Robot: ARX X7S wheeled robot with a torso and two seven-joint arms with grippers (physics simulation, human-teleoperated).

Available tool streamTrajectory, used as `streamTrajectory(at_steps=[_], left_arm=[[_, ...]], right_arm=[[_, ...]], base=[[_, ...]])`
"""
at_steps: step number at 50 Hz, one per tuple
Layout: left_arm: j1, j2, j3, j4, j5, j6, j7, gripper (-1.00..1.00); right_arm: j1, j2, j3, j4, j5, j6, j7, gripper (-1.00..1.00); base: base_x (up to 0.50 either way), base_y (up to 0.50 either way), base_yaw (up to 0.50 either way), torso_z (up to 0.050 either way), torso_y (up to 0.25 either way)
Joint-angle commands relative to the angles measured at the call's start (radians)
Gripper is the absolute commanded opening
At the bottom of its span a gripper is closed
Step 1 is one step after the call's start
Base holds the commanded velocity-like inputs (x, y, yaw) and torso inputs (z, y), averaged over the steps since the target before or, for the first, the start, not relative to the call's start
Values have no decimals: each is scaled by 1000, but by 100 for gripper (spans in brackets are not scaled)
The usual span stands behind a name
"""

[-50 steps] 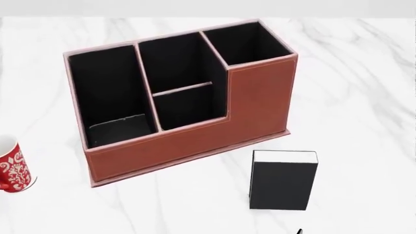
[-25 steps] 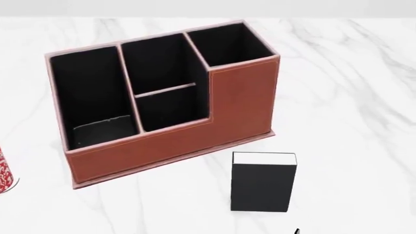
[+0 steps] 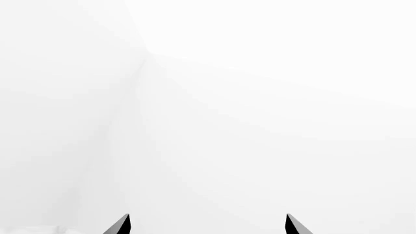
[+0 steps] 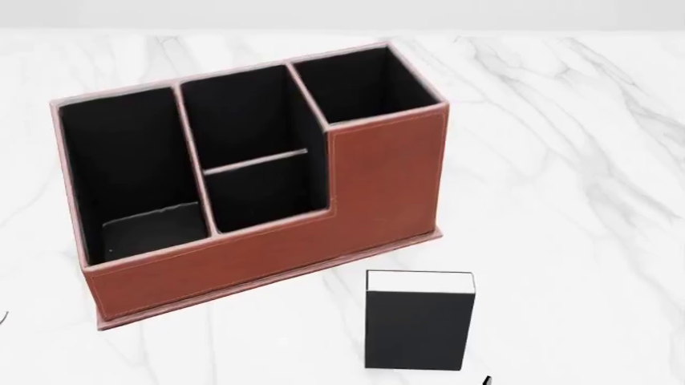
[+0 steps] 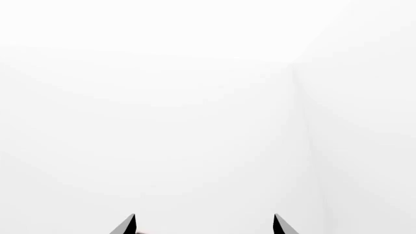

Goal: Pick up the book and place it in the back compartment of the caddy.

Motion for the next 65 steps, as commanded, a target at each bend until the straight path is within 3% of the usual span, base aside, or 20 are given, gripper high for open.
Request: streamTrajectory(at_steps=[1, 65], left_arm=[[-1, -1, 1, -1, -1, 1, -2, 100], [0, -4, 2, 0, -5, 1, -5, 100]], right_arm=[[0, 4, -5, 0, -3, -1, 8, 100], [8, 29, -33, 6, -8, -6, 43, 100]], base=[[109, -51, 0, 0, 0], [118, -32, 0, 0, 0]])
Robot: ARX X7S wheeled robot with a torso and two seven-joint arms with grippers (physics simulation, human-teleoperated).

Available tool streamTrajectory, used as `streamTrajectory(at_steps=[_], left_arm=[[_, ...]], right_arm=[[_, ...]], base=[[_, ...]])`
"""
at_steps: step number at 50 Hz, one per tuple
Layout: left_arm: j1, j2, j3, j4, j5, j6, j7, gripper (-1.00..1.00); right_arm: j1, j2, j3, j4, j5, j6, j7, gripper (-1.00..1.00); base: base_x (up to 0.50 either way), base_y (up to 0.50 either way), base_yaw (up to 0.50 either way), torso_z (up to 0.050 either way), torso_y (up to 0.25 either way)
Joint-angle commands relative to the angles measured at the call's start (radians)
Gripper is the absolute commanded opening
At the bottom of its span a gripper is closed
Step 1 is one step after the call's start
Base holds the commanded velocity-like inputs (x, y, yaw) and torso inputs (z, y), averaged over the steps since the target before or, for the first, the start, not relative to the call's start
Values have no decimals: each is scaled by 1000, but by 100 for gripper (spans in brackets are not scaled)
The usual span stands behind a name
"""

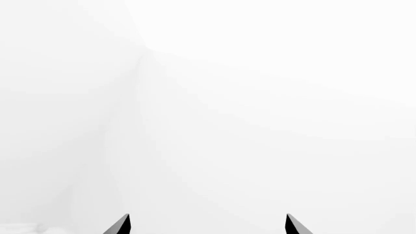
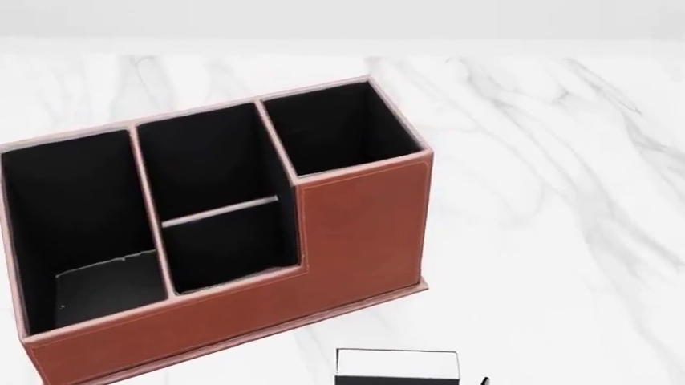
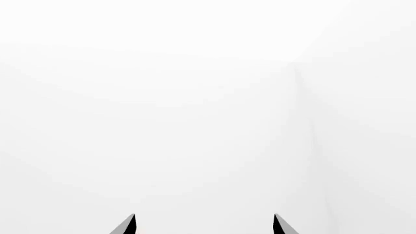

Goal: Pick up the book and place it in the back compartment of the caddy.

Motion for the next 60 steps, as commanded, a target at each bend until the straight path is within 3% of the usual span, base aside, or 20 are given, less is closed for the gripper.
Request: streamTrajectory(at_steps=[1, 60], left_arm=[[0, 1, 0, -1, 1, 1, 0, 100], [-1, 2, -3, -4, -1, 3, 3, 100]], right_arm=[[2, 6, -7, 3, 3, -3, 4, 100], [12, 24, -33, 9, 5, 0, 32, 100]], base=[[82, -90, 0, 0, 0], [51, -31, 0, 0, 0]])
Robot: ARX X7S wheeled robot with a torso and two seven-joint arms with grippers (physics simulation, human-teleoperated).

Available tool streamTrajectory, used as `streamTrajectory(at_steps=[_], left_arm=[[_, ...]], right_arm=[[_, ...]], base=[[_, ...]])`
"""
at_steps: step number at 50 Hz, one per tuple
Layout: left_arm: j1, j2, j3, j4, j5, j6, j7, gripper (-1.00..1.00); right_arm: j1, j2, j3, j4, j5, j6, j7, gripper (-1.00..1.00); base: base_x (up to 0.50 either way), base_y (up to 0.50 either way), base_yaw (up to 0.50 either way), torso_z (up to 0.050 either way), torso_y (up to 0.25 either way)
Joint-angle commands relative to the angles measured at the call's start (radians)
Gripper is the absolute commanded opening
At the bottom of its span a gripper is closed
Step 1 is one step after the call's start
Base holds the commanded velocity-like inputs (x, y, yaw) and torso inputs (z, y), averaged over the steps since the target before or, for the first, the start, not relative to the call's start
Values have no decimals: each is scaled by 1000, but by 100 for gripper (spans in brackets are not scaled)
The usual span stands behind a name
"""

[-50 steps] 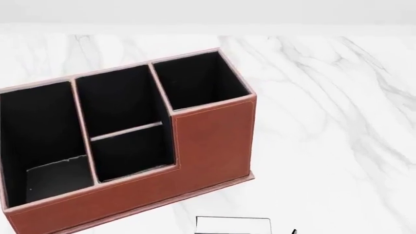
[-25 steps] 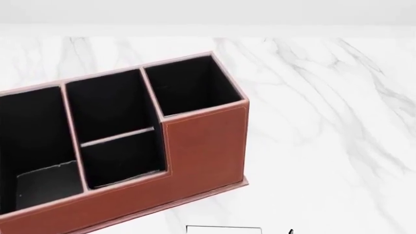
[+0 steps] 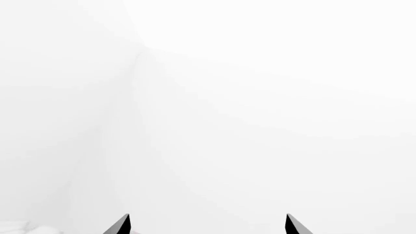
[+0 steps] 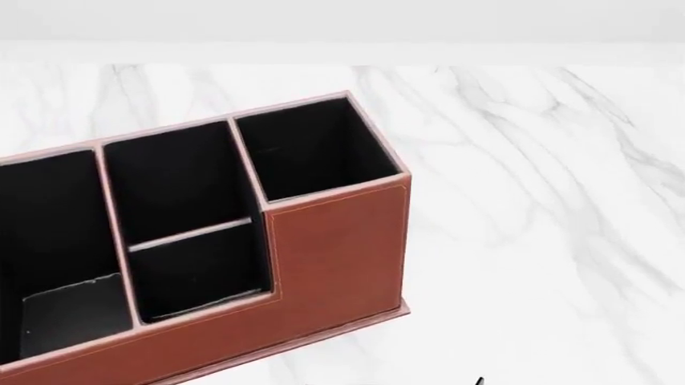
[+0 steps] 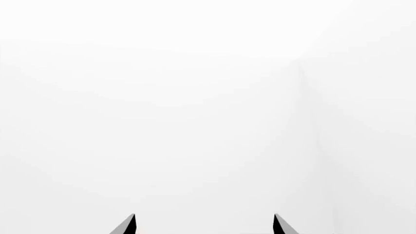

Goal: Pick up the book and place it in the back compartment of the caddy.

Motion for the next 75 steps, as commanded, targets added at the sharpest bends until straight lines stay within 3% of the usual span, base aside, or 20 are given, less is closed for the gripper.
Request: streamTrajectory(at_steps=[1, 23, 35, 49, 56, 62, 75], left_arm=[[0, 0, -1, 0, -2, 0, 1, 100], [-10, -13, -18, 17, 2, -27, -17, 100], [-102, -142, 44, 61, -19, -252, 36, 100], [-258, -262, 123, 73, -194, -486, 144, 100], [-341, -279, 133, -2, -252, -557, 180, 100], [-390, -300, 173, -27, -204, -629, 188, 100], [-418, -313, 250, -90, -147, -635, 280, 100]], right_arm=[[2, 3, -4, 0, 8, 1, 7, 100], [7, 11, -13, 4, 4, 3, 14, 100], [14, 15, -19, 11, 5, 9, 17, 100], [17, 18, -24, 14, 1, 9, 23, 100], [20, 18, -26, 14, -2, 12, 26, 100], [20, 20, -29, 15, -4, 11, 28, 100], [25, 23, -37, 20, -2, 13, 30, 100]], base=[[0, 0, 0, 0, 0], [0, 0, 0, 0, 0], [0, 0, 0, 0, 0], [0, 0, 0, 0, 0], [0, 0, 0, 0, 0], [0, 0, 0, 0, 0], [0, 0, 0, 0, 0]])
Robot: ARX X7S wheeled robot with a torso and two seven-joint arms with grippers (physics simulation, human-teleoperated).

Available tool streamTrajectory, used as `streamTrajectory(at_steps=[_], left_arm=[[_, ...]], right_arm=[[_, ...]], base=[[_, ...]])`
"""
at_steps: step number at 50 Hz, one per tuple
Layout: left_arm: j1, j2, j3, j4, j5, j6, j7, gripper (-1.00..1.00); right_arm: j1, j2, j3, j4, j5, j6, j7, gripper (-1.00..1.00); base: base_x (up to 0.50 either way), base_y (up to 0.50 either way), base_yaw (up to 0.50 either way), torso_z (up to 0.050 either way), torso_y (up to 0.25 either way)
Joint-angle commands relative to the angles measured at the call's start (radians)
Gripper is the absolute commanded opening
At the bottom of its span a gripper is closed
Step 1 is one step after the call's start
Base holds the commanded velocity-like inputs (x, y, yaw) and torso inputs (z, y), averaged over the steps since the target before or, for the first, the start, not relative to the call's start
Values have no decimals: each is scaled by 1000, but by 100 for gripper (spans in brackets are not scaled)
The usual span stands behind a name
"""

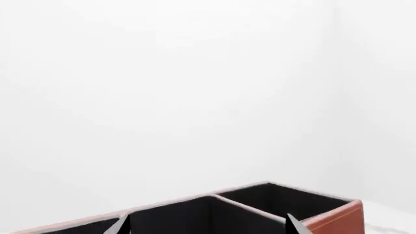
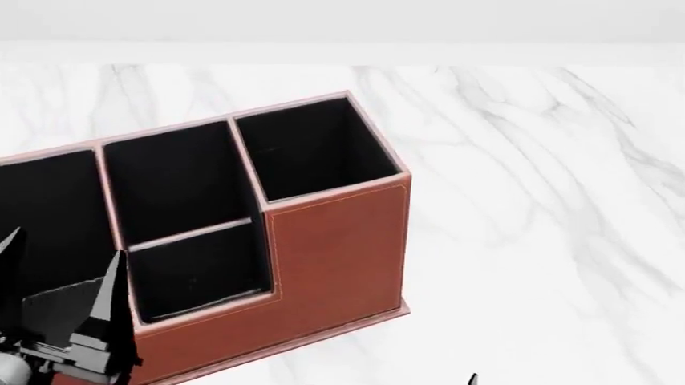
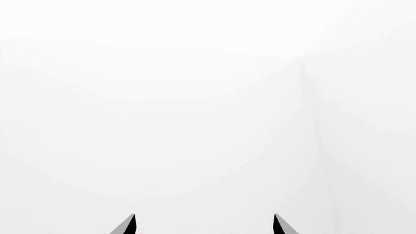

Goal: Pick up the book and place it in the back compartment of the caddy.

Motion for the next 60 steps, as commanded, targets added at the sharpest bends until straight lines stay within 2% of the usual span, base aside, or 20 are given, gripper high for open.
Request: streamTrajectory(at_steps=[1, 6, 19, 43, 53, 60], left_arm=[[-46, -26, 62, -46, 24, -51, 70, 100], [-58, -45, 84, -40, 12, -83, 106, 100], [-105, -94, 154, -71, -81, -162, 303, 100], [-112, -108, 208, -83, -151, -191, 456, 100], [-99, -133, 239, -45, -230, -218, 569, 100], [-90, -137, 247, -35, -221, -212, 576, 100]], right_arm=[[4, 2, -6, 3, -1, 2, 3, 100], [5, 4, -9, 4, -1, 2, 5, 100], [14, 4, -18, 16, -3, 6, 7, 100], [31, 6, -35, 39, -1, 14, 9, 100], [36, 6, -42, 46, -2, 15, 11, 100], [39, 6, -46, 51, -3, 16, 13, 100]], base=[[0, 0, 0, 0, 0], [0, 0, 0, 0, 0], [0, 0, 0, 0, 0], [0, 0, 0, 0, 0], [0, 0, 0, 0, 0], [0, 0, 0, 0, 0]])
